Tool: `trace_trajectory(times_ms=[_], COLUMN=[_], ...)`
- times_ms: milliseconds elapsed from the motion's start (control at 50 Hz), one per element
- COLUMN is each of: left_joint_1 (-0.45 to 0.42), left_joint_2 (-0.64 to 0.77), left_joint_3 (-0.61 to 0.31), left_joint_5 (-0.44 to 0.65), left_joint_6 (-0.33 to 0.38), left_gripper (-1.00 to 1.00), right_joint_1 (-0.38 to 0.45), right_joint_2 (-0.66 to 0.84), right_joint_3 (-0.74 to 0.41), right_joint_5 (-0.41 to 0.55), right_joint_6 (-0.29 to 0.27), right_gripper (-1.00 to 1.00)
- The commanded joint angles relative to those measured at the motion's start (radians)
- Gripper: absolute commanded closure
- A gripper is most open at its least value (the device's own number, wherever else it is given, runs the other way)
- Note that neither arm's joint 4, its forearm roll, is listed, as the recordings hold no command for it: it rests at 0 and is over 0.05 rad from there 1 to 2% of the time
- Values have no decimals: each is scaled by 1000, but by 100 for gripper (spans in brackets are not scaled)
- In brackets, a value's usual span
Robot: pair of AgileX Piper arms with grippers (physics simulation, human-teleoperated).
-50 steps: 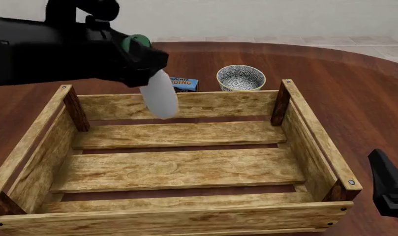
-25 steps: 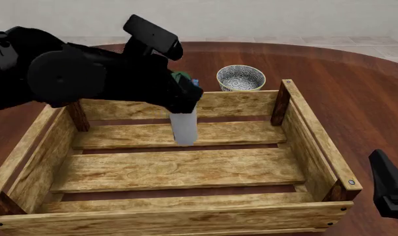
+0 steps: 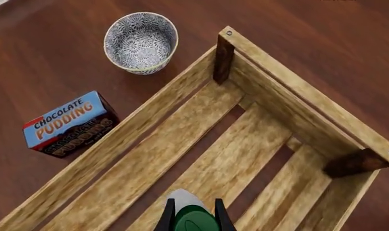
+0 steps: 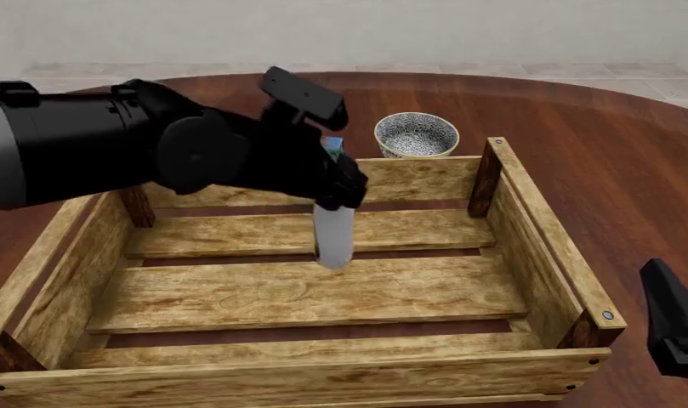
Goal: Pick up the salad dressing and put it in the tray.
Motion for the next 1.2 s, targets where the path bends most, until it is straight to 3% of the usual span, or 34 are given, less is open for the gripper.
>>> trace_trajectory(times_ms=[20, 480, 1200], left_joint_1=[-1, 6, -3], left_joint_2=[36, 46, 119], left_joint_3=[-1, 71, 108], left_joint_5=[-41, -134, -208], left_joint_6=[-30, -99, -68], left_gripper=[100, 100, 100], right_joint_1=[-5, -13, -22], right_joint_2=[-5, -25, -15], right_joint_3=[0, -3, -6], right_joint_5=[4, 25, 19], right_joint_6=[4, 8, 24], right_gripper=[-100, -100, -100])
